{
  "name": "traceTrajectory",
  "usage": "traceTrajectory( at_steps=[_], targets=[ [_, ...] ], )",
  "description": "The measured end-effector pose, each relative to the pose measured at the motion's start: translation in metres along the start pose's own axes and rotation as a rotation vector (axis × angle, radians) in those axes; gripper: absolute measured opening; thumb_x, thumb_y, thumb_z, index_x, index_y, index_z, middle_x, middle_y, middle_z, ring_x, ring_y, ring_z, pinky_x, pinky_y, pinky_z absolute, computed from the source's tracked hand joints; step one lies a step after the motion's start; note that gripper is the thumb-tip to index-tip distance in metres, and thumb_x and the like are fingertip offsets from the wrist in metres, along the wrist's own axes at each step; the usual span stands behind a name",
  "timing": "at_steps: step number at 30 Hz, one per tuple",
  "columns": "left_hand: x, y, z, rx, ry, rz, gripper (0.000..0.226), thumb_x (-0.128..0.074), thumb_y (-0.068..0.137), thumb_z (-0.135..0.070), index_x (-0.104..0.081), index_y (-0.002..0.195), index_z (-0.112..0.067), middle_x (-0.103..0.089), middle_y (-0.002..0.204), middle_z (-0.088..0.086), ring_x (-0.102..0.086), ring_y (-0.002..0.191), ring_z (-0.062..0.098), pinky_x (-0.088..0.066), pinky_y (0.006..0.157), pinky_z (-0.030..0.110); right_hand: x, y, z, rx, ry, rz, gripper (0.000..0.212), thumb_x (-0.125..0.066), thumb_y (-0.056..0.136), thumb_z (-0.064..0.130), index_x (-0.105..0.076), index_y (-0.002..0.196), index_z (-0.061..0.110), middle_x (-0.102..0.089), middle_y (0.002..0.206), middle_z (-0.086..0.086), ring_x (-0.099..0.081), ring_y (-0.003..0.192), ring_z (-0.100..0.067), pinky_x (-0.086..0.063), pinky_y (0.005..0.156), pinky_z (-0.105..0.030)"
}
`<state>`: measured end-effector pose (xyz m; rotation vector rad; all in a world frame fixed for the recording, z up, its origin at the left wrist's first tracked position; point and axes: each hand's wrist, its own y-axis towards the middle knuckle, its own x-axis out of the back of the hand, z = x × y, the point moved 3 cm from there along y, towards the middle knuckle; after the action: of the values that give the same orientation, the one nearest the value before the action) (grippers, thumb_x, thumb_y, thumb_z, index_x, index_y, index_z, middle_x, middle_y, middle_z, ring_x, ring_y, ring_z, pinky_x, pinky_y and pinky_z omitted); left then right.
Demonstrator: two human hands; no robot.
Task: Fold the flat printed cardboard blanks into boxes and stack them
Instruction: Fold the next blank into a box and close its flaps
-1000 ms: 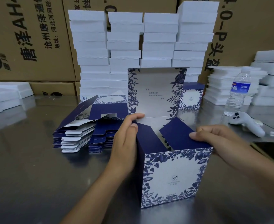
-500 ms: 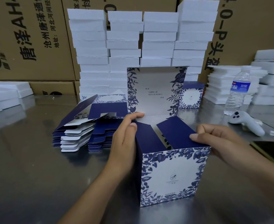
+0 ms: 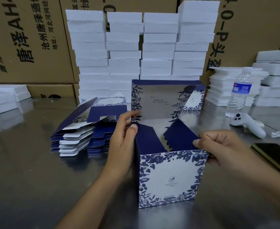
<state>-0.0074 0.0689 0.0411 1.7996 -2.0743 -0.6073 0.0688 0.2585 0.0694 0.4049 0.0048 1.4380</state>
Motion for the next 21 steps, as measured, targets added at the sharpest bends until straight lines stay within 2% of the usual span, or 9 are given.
traceTrajectory(
  at_steps=[3,6,8,10,12,14,16,19,21],
  targets=[
    [-0.001,0.001,-0.001,0.017,-0.037,-0.037,0.044,-0.046,0.096,-0.019,-0.044,0.107,-0.061,-0.052,0.112,-0.007,-0.052,0.101,-0.005,-0.043,0.087,0.011,-0.001,-0.001,0.002,-0.005,0.024,-0.013,0.045,-0.06,0.081,0.016,-0.033,0.045,0.012,-0.022,0.046,-0.001,-0.02,0.038,-0.008,-0.018,0.038,-0.017],
    [0.0,0.001,0.0,0.036,-0.075,-0.048,0.038,-0.042,0.098,-0.01,-0.041,0.118,-0.043,-0.05,0.108,-0.006,-0.051,0.084,-0.02,-0.038,0.071,-0.003,0.002,0.001,0.006,0.044,0.055,-0.164,0.043,-0.058,0.07,0.037,-0.04,0.05,0.005,-0.03,0.042,0.0,-0.03,0.036,-0.008,-0.03,0.038,-0.014],
    [-0.003,0.0,0.001,0.06,-0.081,0.001,0.026,-0.039,0.1,-0.011,-0.046,0.116,-0.03,-0.053,0.108,-0.009,-0.051,0.079,-0.023,-0.036,0.066,-0.004,0.006,0.009,0.004,0.057,0.077,-0.281,0.038,-0.056,0.079,0.037,-0.049,0.058,0.006,-0.043,0.046,0.004,-0.042,0.04,-0.004,-0.038,0.042,-0.012],
    [-0.004,0.0,-0.001,0.053,-0.088,0.017,0.022,-0.037,0.1,-0.01,-0.049,0.107,-0.026,-0.058,0.101,-0.018,-0.053,0.079,-0.021,-0.037,0.067,-0.002,0.007,0.02,-0.002,0.011,0.113,-0.324,0.03,-0.049,0.092,0.033,-0.063,0.074,0.013,-0.061,0.065,0.009,-0.057,0.058,0.0,-0.045,0.051,-0.012],
    [-0.003,0.0,-0.001,0.041,-0.077,0.016,0.02,-0.037,0.1,-0.009,-0.051,0.104,-0.023,-0.06,0.095,-0.022,-0.053,0.083,-0.017,-0.037,0.071,0.0,0.004,0.03,-0.007,-0.036,0.196,-0.298,0.03,-0.042,0.097,0.034,-0.069,0.087,0.027,-0.069,0.095,0.012,-0.063,0.086,0.001,-0.051,0.071,-0.02],
    [-0.004,0.0,-0.002,0.033,-0.075,0.033,0.02,-0.037,0.1,-0.012,-0.054,0.103,-0.023,-0.06,0.098,-0.015,-0.055,0.091,-0.004,-0.04,0.077,0.007,-0.004,0.034,-0.008,-0.033,0.299,-0.21,0.033,-0.038,0.096,0.043,-0.069,0.101,0.035,-0.065,0.115,0.018,-0.056,0.107,0.004,-0.045,0.086,-0.026],
    [-0.004,0.0,-0.002,0.046,-0.089,0.028,0.026,-0.041,0.1,-0.016,-0.058,0.094,-0.034,-0.061,0.094,-0.015,-0.056,0.092,0.009,-0.042,0.079,0.021,-0.012,0.034,-0.008,-0.033,0.391,-0.111,0.044,-0.037,0.087,0.055,-0.069,0.11,0.034,-0.062,0.122,0.017,-0.056,0.115,-0.002,-0.041,0.095,-0.03],
    [-0.006,-0.002,-0.002,0.057,-0.115,0.035,0.021,-0.041,0.091,-0.033,-0.06,0.084,-0.038,-0.061,0.091,-0.012,-0.056,0.089,0.016,-0.042,0.079,0.033,-0.017,0.032,-0.013,-0.069,0.391,-0.056,0.052,-0.037,0.081,0.06,-0.075,0.1,0.029,-0.069,0.113,0.005,-0.065,0.105,-0.016,-0.046,0.094,-0.032],
    [-0.007,-0.004,-0.001,0.074,-0.145,0.059,0.023,-0.038,0.087,-0.038,-0.061,0.087,-0.033,-0.061,0.092,-0.009,-0.056,0.088,0.018,-0.042,0.08,0.041,-0.016,0.032,-0.013,-0.081,0.351,-0.066,0.055,-0.034,0.086,0.056,-0.078,0.085,0.025,-0.071,0.109,0.007,-0.066,0.102,-0.014,-0.047,0.09,-0.029]
  ],
)
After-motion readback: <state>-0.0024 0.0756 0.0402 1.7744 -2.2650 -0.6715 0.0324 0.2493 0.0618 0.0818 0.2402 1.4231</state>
